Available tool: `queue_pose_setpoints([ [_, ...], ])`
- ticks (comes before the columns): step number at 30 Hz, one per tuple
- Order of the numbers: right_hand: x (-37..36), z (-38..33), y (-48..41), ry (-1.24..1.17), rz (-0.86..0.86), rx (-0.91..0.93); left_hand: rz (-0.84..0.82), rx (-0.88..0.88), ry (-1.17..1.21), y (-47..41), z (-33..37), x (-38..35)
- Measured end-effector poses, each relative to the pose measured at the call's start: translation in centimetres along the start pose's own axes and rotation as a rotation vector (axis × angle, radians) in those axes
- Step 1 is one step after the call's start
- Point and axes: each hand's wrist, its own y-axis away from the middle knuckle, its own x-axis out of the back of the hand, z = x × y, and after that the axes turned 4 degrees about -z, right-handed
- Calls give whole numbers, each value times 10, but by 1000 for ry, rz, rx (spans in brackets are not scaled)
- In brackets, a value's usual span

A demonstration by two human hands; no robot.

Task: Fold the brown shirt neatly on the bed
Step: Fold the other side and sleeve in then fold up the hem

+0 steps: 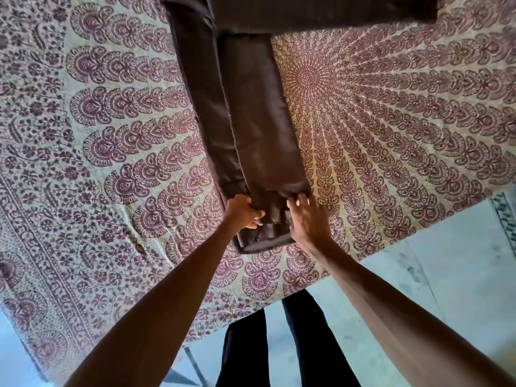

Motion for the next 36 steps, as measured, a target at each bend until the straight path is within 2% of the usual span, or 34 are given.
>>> queue_pose_setpoints([
  [10,-2,28,13,0,52,-37,-128,54,58,7,11,-13],
  [14,-5,33,17,-17,-61,22,-35,49,-69,8,4,-17],
  [19,26,32,-2,-59,-305,-70,0,52,-339,14,15,-1],
  [23,74,27,-50,-213,-515,-72,149,-82,-589,4,61,37],
  [25,97,25,-80,-294,-456,-97,266,-182,-652,-3,92,58],
  [29,144,29,-152,-486,-190,-114,423,-292,-580,-20,165,92],
  [32,177,38,-212,-458,-56,-94,486,-362,-532,-40,219,109],
  [36,199,55,-275,-344,-18,-121,473,-351,-468,-70,271,114],
])
